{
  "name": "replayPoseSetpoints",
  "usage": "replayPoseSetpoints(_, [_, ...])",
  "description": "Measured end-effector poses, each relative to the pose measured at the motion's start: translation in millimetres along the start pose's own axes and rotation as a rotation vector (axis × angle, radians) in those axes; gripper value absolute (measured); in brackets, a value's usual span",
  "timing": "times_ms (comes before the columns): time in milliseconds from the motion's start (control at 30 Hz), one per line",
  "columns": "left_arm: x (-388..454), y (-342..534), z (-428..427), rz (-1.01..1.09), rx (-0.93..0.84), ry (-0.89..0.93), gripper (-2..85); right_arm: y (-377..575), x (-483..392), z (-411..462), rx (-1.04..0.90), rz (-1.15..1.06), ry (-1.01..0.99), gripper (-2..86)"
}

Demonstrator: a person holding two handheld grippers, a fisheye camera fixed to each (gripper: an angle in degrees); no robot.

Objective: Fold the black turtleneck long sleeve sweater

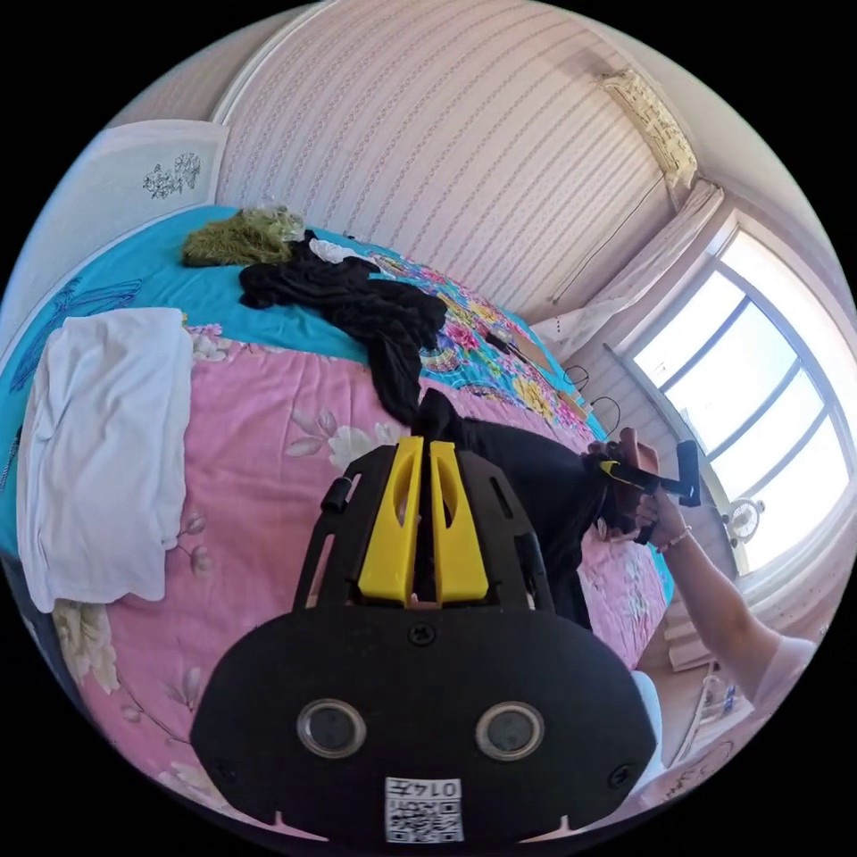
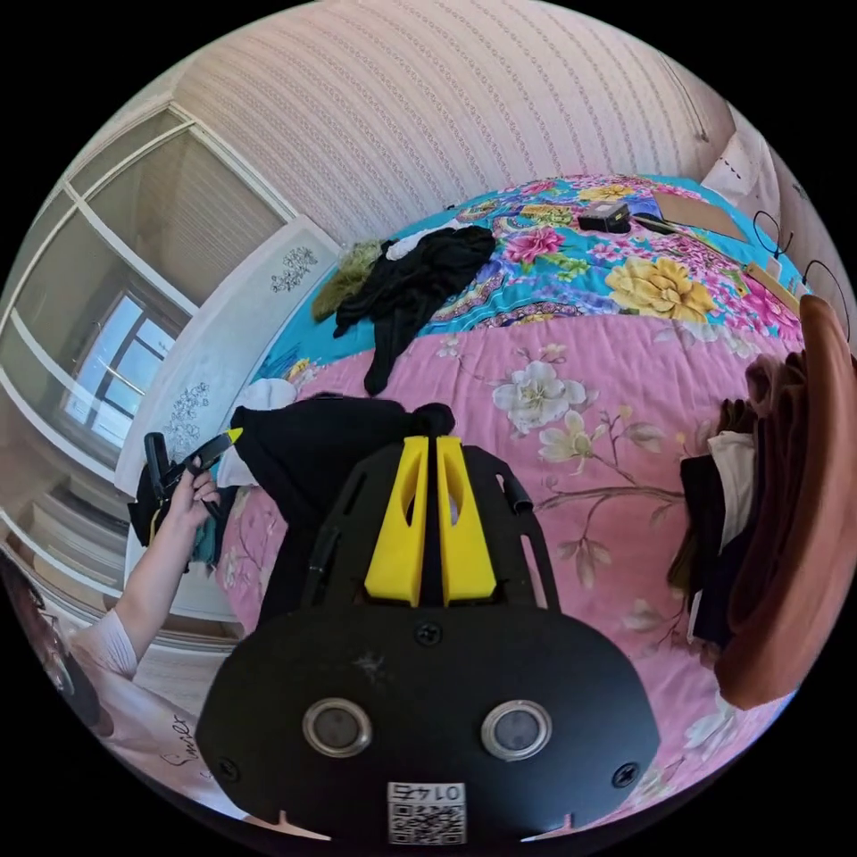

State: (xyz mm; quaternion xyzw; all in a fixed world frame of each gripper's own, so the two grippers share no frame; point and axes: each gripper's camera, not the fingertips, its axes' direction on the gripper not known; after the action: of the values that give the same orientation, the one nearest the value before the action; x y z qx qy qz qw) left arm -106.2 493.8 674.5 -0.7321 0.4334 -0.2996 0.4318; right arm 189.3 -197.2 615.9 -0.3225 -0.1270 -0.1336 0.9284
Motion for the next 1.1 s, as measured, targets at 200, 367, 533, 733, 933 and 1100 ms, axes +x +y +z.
replayPoseSetpoints(200, [9.0,90.6,-34.7,0.095,-0.138,0.013,-1.0,105.0,-7.3,-19.6,-0.059,-0.079,-0.033,0.6])
replayPoseSetpoints(367, [12.9,179.5,-48.8,0.093,-0.254,0.01,-1.0,211.9,-12.3,-13.1,-0.174,-0.087,-0.028,0.6])
replayPoseSetpoints(533, [16.2,240.3,-42.0,0.097,-0.329,-0.065,-1.0,291.7,-10.6,-2.9,-0.19,-0.036,0.018,0.6])
replayPoseSetpoints(733, [2.7,259.1,-58.2,-0.063,-0.309,-0.137,-0.9,322.3,-9.3,-13.2,-0.201,-0.027,0.01,0.3])
replayPoseSetpoints(933, [45.7,249.0,-74.9,0.132,-0.289,-0.155,0.7,338.3,-20.7,-32.0,-0.198,-0.08,0.098,2.0])
replayPoseSetpoints(1100, [103.8,226.0,-25.1,0.251,-0.279,-0.042,7.3,312.3,-81.3,2.3,-0.132,-0.294,0.087,7.9])
